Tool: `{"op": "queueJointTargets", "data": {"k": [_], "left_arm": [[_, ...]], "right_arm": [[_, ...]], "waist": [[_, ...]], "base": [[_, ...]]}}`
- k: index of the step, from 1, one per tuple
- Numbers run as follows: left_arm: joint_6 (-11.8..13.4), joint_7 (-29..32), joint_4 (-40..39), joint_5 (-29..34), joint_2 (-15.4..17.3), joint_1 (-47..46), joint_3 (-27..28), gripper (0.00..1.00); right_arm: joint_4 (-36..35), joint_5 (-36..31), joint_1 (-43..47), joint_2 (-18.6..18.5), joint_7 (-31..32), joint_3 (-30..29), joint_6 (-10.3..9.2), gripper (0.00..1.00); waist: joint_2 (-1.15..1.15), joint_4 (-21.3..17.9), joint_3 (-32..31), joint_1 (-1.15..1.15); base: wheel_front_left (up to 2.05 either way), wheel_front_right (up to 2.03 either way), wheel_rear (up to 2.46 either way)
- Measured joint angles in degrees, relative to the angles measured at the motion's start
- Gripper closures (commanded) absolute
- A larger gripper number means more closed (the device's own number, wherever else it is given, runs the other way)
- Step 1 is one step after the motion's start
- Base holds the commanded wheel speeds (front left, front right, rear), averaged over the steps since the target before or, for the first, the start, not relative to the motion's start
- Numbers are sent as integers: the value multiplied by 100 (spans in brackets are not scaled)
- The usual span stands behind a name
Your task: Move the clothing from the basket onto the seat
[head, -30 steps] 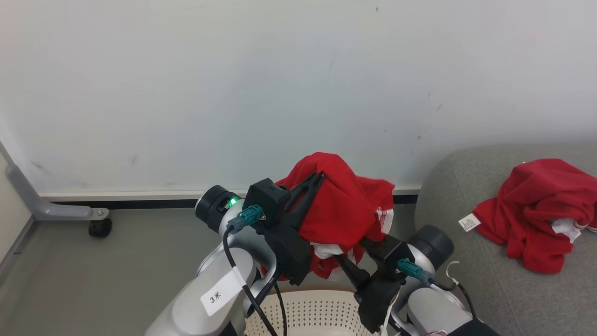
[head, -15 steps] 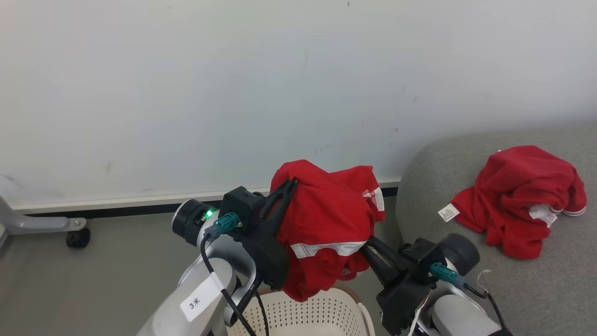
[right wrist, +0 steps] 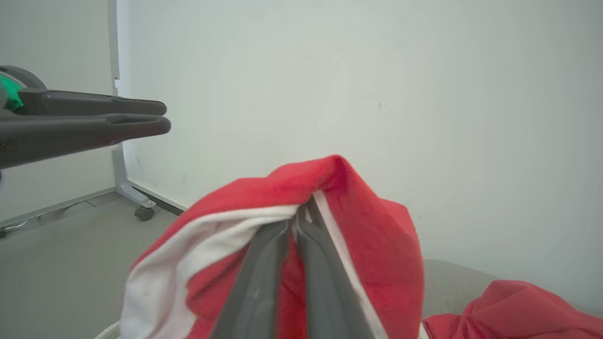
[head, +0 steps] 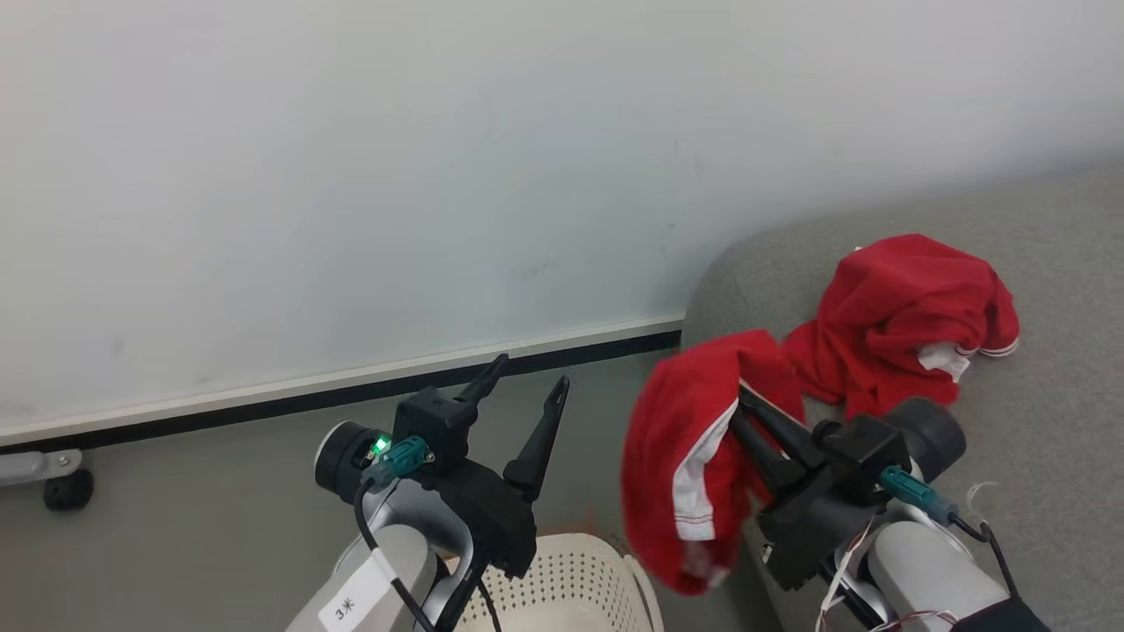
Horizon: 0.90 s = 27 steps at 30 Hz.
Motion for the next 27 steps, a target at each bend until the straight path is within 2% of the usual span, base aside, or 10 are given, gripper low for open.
{"op": "queueJointTargets", "data": {"k": [5, 16, 22, 27], "left_arm": [[1, -75, -60, -27, 4, 215, -20, 0], [70, -291, -321, 29, -14, 753, -287, 0], [124, -327, -391, 85, -32, 868, -380, 0], [240, -354, -552, 137, -35, 873, -376, 0]], "right_arm": [[-204, -67, -17, -182, 0, -91, -13, 100], [-626, -232, 253, -730, 0, -312, -236, 100], [-825, -232, 266, -827, 0, -390, -296, 100], [-887, -224, 171, -842, 1, -408, -250, 100]], "waist": [[0, -291, 22, 0], [0, -1045, 48, 0], [0, -1486, 76, 0], [0, -1848, 138, 0]], "base": [[0, 0, 0], [0, 0, 0], [0, 0, 0], [0, 0, 0]]}}
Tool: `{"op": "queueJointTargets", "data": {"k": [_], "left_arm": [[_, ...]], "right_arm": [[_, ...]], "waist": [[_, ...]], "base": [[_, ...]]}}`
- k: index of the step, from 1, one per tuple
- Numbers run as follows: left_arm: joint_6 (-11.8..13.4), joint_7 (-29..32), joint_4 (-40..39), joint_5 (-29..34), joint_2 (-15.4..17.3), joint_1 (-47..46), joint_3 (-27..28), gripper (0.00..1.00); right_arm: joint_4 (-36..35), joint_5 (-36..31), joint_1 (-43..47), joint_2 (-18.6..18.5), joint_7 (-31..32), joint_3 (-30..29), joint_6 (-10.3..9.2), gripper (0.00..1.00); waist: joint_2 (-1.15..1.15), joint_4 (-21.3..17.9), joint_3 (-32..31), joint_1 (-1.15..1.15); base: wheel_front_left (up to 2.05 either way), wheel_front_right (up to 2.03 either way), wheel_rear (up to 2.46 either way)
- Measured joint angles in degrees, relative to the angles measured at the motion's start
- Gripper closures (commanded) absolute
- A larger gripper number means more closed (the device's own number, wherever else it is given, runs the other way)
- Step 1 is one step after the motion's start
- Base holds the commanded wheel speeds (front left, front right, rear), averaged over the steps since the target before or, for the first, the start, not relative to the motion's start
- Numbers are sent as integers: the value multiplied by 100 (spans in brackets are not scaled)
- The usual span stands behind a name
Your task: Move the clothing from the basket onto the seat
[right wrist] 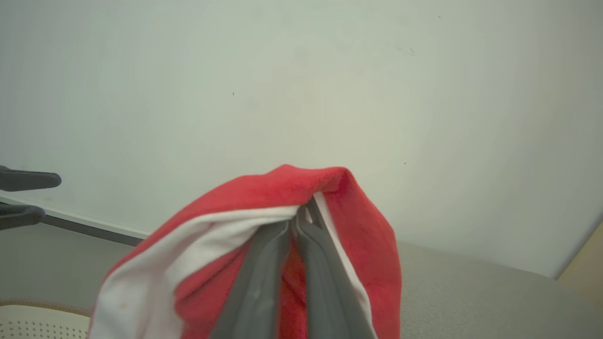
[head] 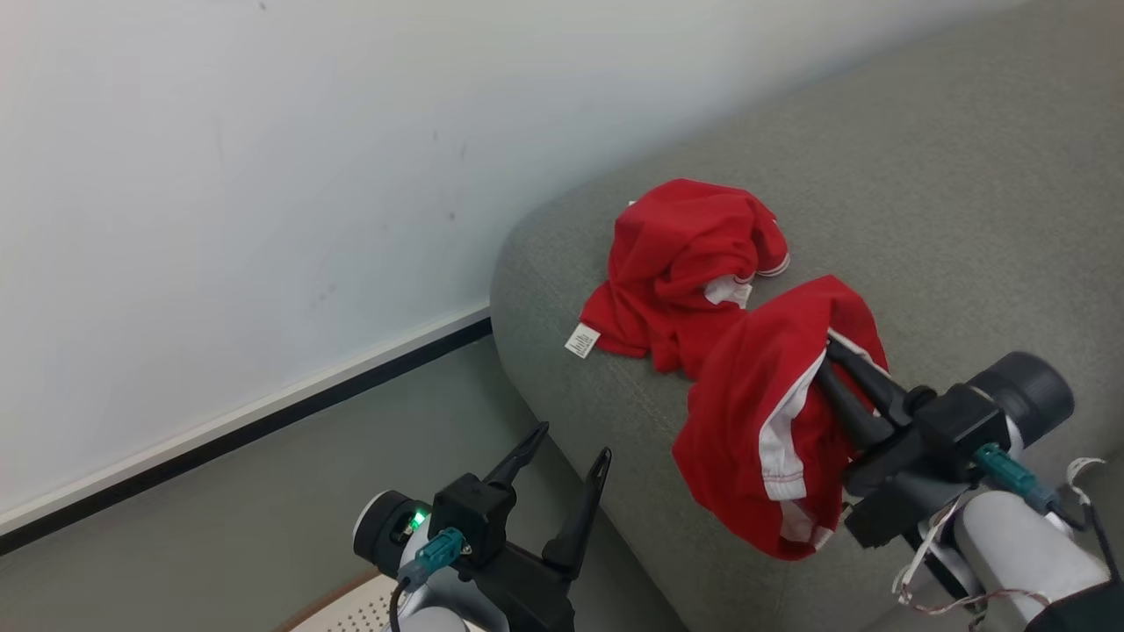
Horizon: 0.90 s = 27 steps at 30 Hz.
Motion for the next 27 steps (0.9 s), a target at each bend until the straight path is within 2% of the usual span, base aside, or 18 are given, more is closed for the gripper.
{"op": "queueJointTargets", "data": {"k": [5, 12, 21, 27], "left_arm": [[86, 1, -254, 192, -1, -51, -13, 0], [160, 60, -465, 344, 116, -322, -7, 0], [216, 240, -893, 635, 325, -769, 26, 0], [264, 371, -1203, 810, 399, -1007, 29, 0]], "right_arm": [[94, 71, -513, -144, 53, -242, 49, 100], [465, 311, -1477, -157, 137, -595, 98, 100], [1241, 416, -2737, -253, 283, -959, 141, 100], [1717, 465, -3570, -552, 396, -1268, 148, 100]], "waist": [[0, -291, 267, 0], [0, -370, 777, 0], [1, -162, 1430, 1], [1, 110, 1838, 1]], "base": [[0, 0, 0], [0, 0, 0], [0, 0, 0], [0, 0, 0]]}}
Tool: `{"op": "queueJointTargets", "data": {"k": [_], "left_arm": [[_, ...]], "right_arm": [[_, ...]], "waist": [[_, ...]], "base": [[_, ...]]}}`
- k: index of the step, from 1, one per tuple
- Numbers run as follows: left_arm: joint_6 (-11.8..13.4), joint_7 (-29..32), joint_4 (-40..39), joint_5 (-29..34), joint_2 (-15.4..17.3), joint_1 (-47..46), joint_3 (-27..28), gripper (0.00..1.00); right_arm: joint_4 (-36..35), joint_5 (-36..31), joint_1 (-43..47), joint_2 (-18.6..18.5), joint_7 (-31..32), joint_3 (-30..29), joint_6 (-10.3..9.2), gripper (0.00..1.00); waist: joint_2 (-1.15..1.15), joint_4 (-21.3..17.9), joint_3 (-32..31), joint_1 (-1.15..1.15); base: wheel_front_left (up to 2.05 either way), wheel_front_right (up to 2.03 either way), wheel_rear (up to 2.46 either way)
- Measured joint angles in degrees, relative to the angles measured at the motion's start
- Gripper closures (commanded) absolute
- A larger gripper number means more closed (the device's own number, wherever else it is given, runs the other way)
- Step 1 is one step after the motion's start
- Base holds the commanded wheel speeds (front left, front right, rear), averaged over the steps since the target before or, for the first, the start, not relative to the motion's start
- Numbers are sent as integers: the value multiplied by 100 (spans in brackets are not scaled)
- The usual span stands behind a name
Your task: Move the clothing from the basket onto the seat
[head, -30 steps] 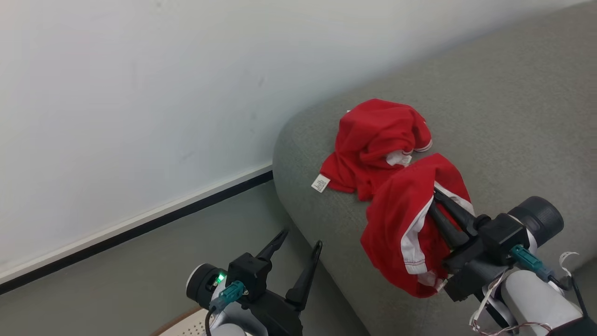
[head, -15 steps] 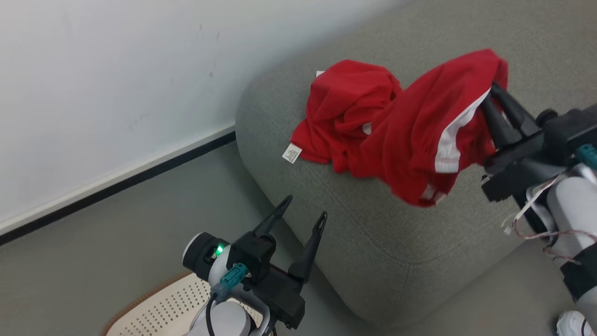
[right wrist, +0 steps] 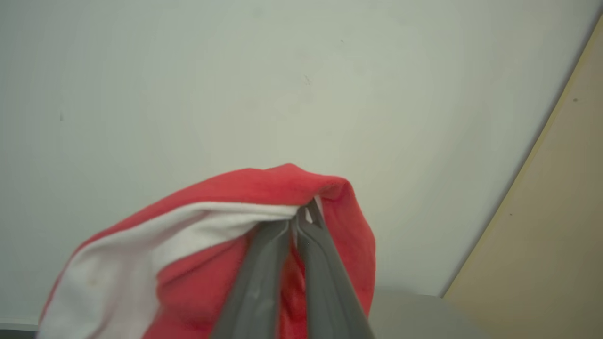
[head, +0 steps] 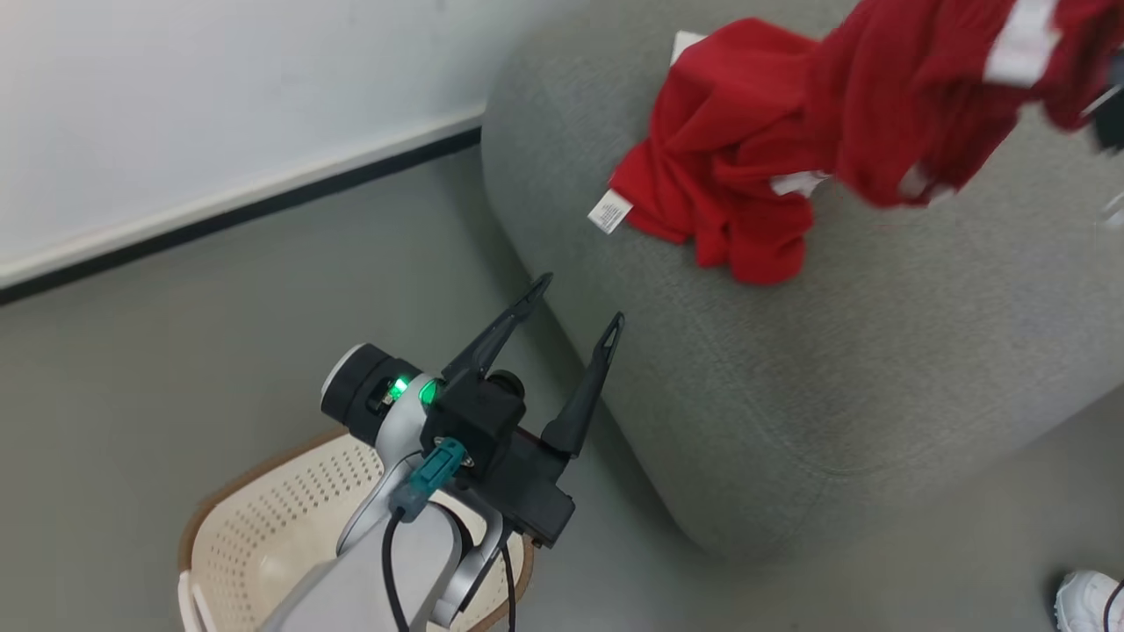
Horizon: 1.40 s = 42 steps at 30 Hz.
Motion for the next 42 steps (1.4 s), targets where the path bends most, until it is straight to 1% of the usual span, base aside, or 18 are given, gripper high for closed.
{"op": "queueJointTargets", "data": {"k": [4, 6, 10, 15, 16, 18, 22, 24, 29, 32, 34, 35, 36, 37, 38, 39, 42], "left_arm": [[1, 138, -162, 111, 27, -120, -43, 0], [2, 197, -257, 154, 86, -164, -41, 0], [21, 298, -422, 215, 250, -255, -5, 0], [46, 428, -650, 393, 316, -427, 0, 0], [47, 443, -695, 413, 321, -464, 9, 0], [52, 463, -747, 443, 361, -495, 38, 0], [70, 545, -747, 499, 504, -505, 82, 0], [71, 546, -740, 501, 521, -514, 82, 0], [78, 548, -736, 528, 553, -537, 103, 0], [97, 547, -704, 532, 583, -537, 121, 0], [94, 546, -648, 532, 576, -537, 118, 0], [94, 546, -648, 532, 576, -537, 118, 0], [94, 544, -616, 532, 563, -537, 112, 0], [94, 543, -601, 527, 547, -537, 109, 0], [94, 536, -590, 516, 528, -537, 107, 0], [94, 510, -576, 502, 516, -535, 110, 0], [94, 447, -492, 452, 487, -528, 115, 0]], "right_arm": [[308, 0, -533, -356, 43, -257, -1, 100], [427, 0, -702, -463, 64, -332, -10, 100], [717, 0, -981, -481, 116, -400, -62, 100], [1181, 44, -1081, -550, 162, -541, -250, 100], [1260, 76, -1081, -542, 162, -545, -265, 100], [1434, 93, -1081, -463, 162, -501, -307, 100], [1818, 92, -1069, -31, 151, -313, -308, 100], [2035, 92, -1038, 121, 107, -257, -302, 100], [2361, 93, -937, 223, -1, -209, -282, 100], [2473, 91, -937, 370, -65, -133, -250, 100], [2554, 81, -931, 403, -104, -77, -230, 100], [2554, 81, -931, 403, -104, -77, -230, 90], [2611, 81, -914, 403, -130, -67, -212, 74], [2657, 81, -881, 401, -168, -65, -201, 45], [2684, 81, -835, 403, -183, -60, -199, 2], [2724, 81, -797, 409, -212, -58, -182, 0], [2777, 81, -647, 428, -266, -45, -148, 0]], "waist": [[0, 204, 276, 0], [0, 306, 420, 0], [0, 490, 723, 0], [0, 680, 1116, 0], [0, 713, 1197, 0], [0, 771, 1354, 0], [0, 857, 1651, 0], [1, 883, 1773, 0], [0, 891, 1955, -1], [0, 830, 1963, -1], [0, 793, 1935, -1], [0, 793, 1935, -1], [0, 781, 1909, -1], [0, 771, 1881, -1], [0, 762, 1849, -1], [0, 752, 1814, -1], [-1, 726, 1692, -1]], "base": [[0, 0, 0], [0, 0, 0], [0, 0, 0], [0, 0, 0], [0, 0, 0], [0, 0, 0], [0, 0, 0], [0, 0, 0], [0, 0, 0], [0, 0, 0], [0, 0, 0], [0, 0, 0], [0, 0, 0], [0, 0, 0], [0, 0, 0], [0, 0, 0], [0, 0, 0]]}}
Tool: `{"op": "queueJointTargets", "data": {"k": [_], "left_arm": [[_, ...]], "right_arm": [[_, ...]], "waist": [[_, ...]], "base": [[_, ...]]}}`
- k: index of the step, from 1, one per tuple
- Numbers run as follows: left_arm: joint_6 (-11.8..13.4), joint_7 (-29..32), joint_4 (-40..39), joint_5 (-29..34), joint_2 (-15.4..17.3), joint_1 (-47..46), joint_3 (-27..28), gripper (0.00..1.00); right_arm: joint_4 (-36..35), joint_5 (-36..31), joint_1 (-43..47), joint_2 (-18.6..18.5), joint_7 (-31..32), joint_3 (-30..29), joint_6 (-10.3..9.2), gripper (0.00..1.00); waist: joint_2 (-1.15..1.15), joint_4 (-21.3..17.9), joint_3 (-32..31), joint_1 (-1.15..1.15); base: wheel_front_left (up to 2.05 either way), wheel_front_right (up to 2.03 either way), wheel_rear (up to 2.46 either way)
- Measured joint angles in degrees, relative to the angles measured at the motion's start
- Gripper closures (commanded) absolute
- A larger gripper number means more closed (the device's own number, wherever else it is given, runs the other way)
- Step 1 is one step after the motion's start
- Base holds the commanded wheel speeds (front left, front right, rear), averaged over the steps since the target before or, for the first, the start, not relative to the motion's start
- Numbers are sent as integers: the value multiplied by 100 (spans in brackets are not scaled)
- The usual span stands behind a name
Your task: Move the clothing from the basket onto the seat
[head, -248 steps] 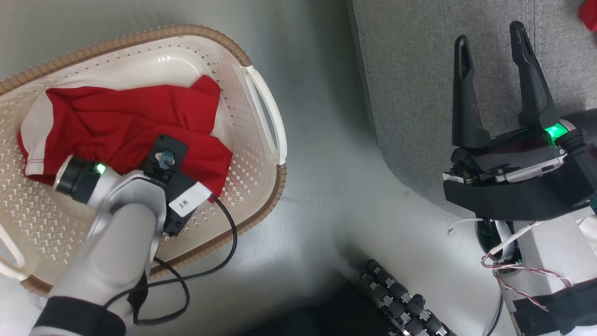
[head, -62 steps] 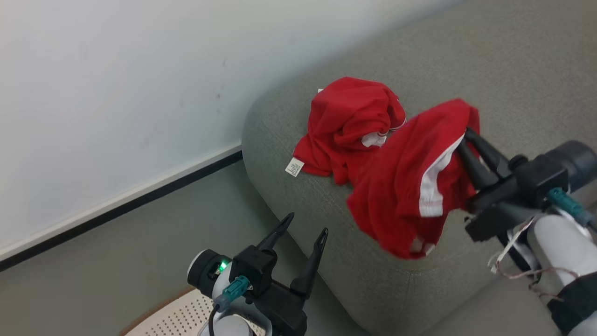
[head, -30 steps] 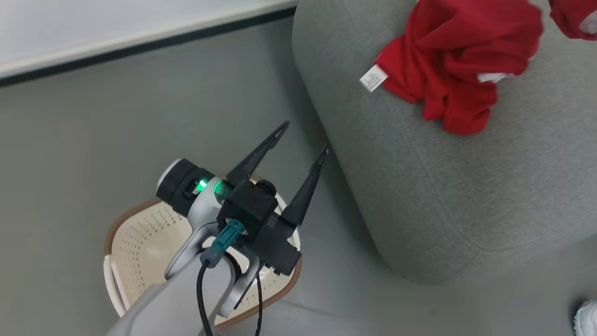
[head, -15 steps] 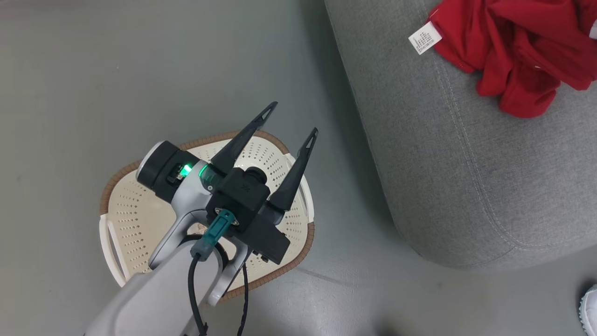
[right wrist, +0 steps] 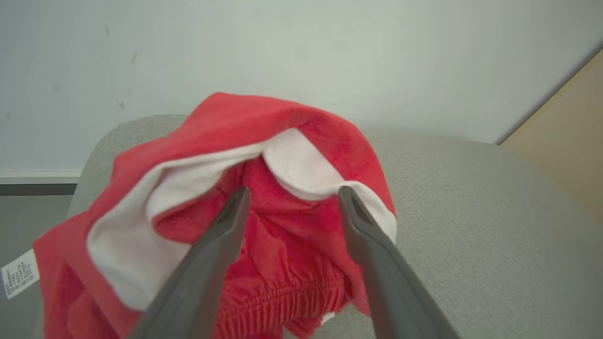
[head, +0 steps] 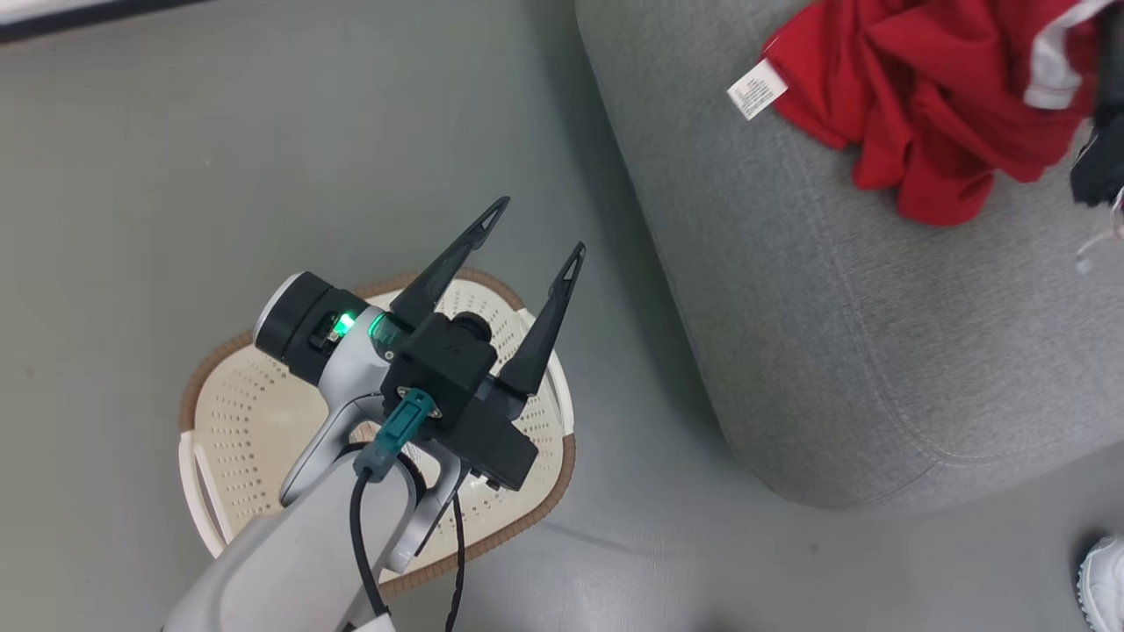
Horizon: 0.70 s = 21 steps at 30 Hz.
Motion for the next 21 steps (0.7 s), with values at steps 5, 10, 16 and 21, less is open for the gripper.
{"op": "queueJointTargets", "data": {"k": [5, 10, 16, 21], "left_arm": [[10, -141, 181, -64, -49, 96, 114, 0], [51, -281, 411, -163, -135, 211, 261, 0], [101, -470, 643, -419, -214, 495, 464, 0], [111, -632, 820, -499, -290, 762, 638, 0]], "right_arm": [[35, 0, 308, 58, -41, 34, 49, 0], [-47, 0, 626, 57, -88, 58, 57, 0], [-303, 5, 1127, 93, -89, 40, 98, 0], [-716, 70, 1641, 104, -89, -68, 98, 0]], "waist": [[0, -28, -255, 0], [0, -28, -565, -1], [-1, 38, -978, -1], [-1, 176, -1324, -1]], "base": [[0, 0, 0], [0, 0, 0], [0, 0, 0], [0, 0, 0]]}}
